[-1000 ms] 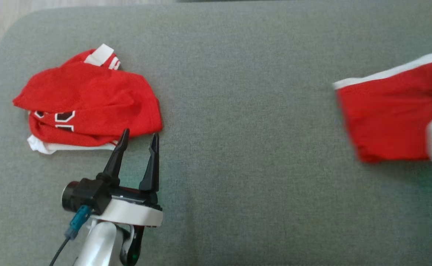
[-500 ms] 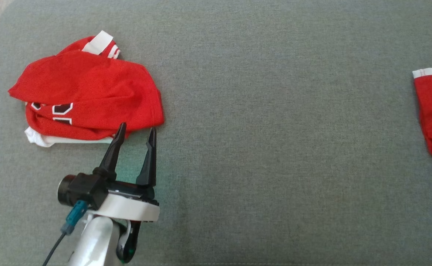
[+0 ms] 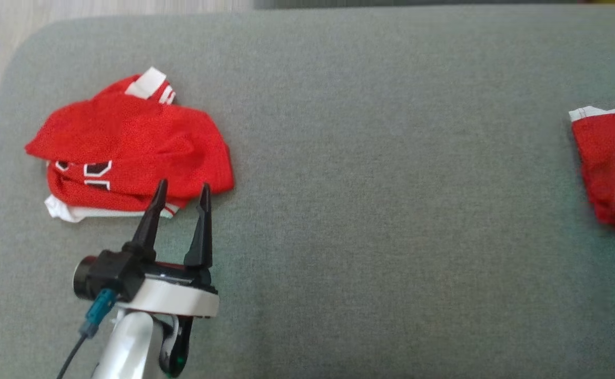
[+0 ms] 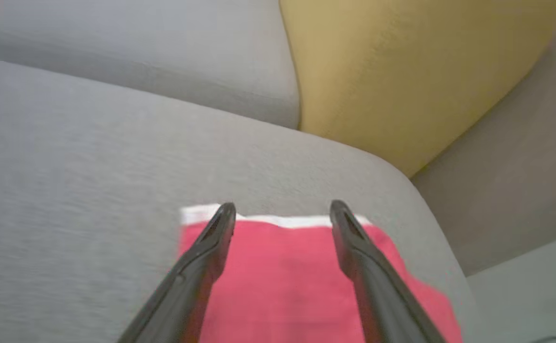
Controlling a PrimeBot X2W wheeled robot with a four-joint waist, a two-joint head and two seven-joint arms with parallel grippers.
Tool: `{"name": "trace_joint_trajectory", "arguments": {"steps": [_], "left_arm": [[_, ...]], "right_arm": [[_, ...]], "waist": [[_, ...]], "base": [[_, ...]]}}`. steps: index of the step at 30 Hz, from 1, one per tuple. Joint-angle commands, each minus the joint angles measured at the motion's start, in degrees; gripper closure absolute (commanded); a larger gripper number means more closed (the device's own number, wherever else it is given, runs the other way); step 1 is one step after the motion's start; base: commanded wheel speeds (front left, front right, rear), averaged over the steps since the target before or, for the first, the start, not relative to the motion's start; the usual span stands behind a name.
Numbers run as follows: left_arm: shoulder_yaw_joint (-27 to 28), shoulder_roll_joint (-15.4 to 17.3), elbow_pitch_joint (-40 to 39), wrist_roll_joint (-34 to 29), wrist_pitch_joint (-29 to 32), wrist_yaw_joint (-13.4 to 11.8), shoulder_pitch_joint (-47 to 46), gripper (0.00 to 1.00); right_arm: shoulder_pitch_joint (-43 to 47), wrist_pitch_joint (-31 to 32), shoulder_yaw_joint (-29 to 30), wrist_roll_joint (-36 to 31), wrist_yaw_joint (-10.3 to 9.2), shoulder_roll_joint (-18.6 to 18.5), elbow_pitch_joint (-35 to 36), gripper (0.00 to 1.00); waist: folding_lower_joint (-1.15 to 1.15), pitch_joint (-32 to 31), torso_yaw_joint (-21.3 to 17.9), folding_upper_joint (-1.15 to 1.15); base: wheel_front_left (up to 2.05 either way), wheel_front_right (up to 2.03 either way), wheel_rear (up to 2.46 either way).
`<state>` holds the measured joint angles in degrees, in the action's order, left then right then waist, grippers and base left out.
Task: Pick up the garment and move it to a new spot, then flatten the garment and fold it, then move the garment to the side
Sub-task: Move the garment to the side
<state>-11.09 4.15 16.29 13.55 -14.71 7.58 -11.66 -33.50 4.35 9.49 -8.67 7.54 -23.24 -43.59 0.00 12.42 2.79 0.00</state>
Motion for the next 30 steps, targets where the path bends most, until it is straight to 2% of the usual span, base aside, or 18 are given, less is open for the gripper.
{"name": "trace_joint_trajectory", "arguments": {"steps": [1,11,16,21,25,30], "left_arm": [[2.32,0.40,-1.90,-0.61,-0.29,-0.09,-0.11,0.00],[3.54,0.17,-3.13,-1.10,-0.29,-0.09,2.99,0.00],[3.99,-0.12,-3.54,-0.93,-0.29,-0.09,5.09,0.00],[4.50,-0.61,-4.02,-0.21,-0.29,-0.09,7.14,0.00],[4.52,-0.94,-4.29,0.36,-0.29,-0.09,8.88,0.00],[4.88,-1.14,-4.89,0.64,-0.29,-0.09,9.58,0.00]], "right_arm": [[-1.42,-1.66,-2.72,1.77,-0.05,0.82,3.69,0.00],[4.47,-10.48,-11.80,13.46,-0.05,13.45,16.96,0.00],[11.19,-15.42,-11.54,16.59,-0.05,18.78,20.61,0.00],[17.42,-17.74,-10.80,18.16,-0.05,20.21,22.09,0.00],[22.62,-18.80,-13.56,21.10,-0.05,20.33,22.57,0.00],[24.44,-19.21,-15.29,21.57,-0.05,20.35,23.31,0.00]], "waist": [[0.00,-2.38,-0.92,0.00],[0.00,-8.72,-2.30,0.00],[0.00,-10.63,-2.07,0.00],[0.00,-11.31,-1.62,0.00],[0.00,-11.52,-1.36,0.00],[0.00,-11.33,-1.40,0.00]], "base": [[0.00,0.00,0.00],[0.00,0.00,0.00],[0.00,0.00,0.00],[0.00,0.00,0.00],[0.00,0.00,0.00],[0.00,0.00,0.00]]}}
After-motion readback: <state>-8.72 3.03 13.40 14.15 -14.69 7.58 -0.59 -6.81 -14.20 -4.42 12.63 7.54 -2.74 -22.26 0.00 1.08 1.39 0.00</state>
